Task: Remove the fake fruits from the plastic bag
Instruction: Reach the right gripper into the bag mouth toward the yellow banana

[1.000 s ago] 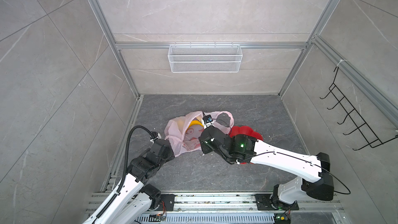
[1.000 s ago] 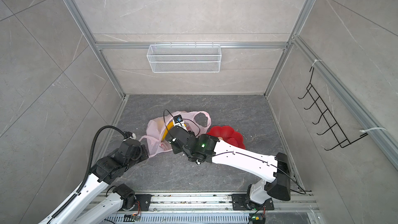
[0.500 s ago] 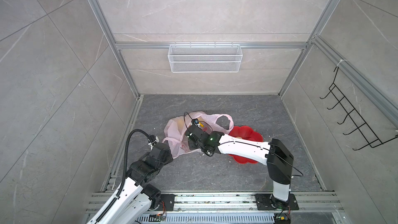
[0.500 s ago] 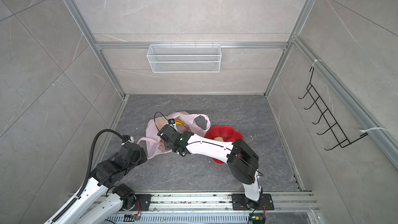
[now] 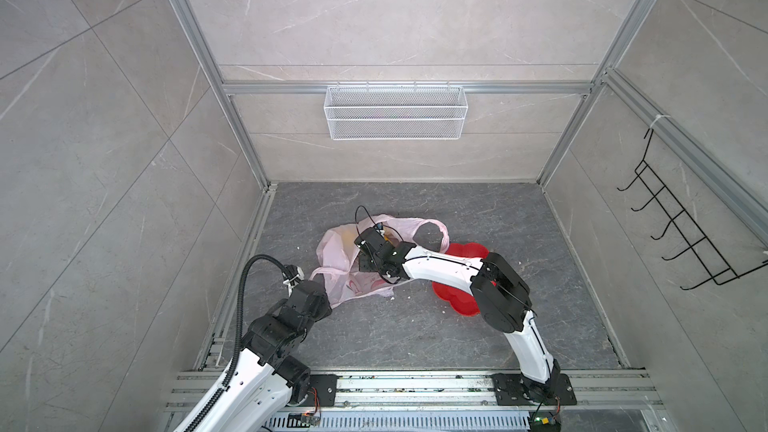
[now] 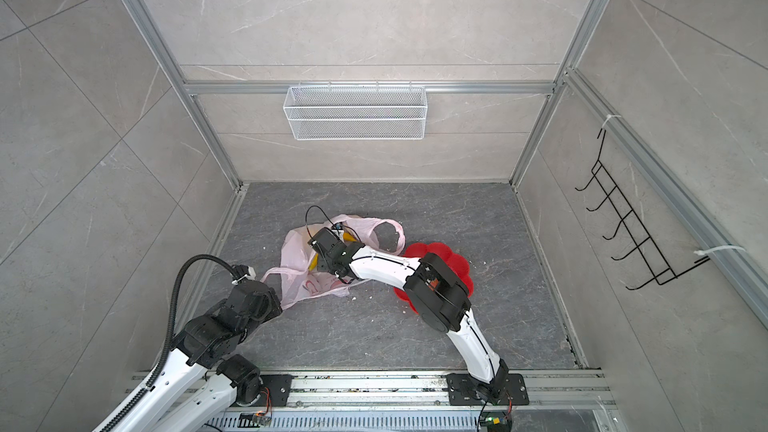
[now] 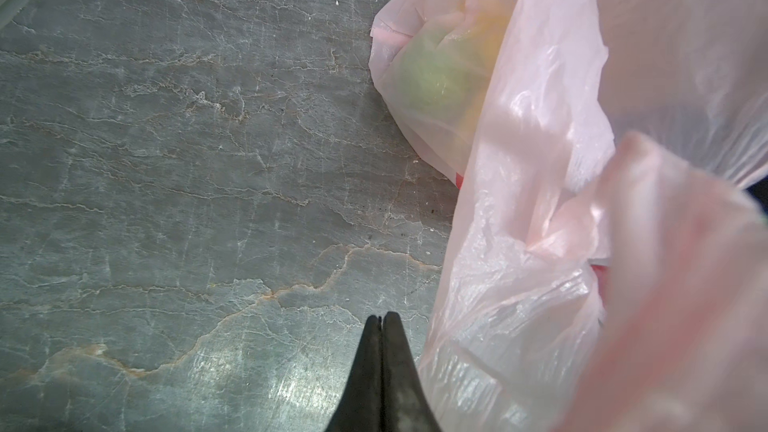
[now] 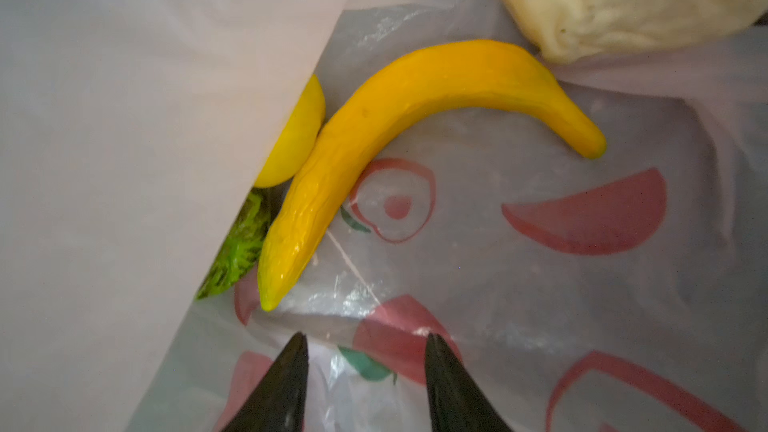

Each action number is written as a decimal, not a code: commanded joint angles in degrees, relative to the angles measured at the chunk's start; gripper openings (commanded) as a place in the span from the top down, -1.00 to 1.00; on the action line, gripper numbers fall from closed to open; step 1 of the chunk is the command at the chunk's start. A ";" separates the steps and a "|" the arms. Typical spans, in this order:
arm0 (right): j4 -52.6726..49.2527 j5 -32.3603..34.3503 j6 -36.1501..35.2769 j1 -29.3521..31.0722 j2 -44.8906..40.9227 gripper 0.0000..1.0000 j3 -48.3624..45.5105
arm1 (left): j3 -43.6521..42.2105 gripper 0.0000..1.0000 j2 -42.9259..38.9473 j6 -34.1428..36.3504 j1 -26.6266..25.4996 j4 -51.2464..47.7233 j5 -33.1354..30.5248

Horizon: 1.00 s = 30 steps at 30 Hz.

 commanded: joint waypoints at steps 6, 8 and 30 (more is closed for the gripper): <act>1.83 -2.56 3.00 -1.02 6.03 -0.20 7.86 | -3.06 1.00 -1.24 -1.87 -0.13 0.16 0.86; 1.30 -2.67 3.17 -0.99 7.16 -0.23 9.36 | -3.41 1.00 -1.79 -1.98 -0.13 0.27 0.94; -13.61 2.33 4.86 -0.63 17.13 -0.22 26.45 | -6.09 1.00 -8.60 -2.54 -0.13 0.70 2.43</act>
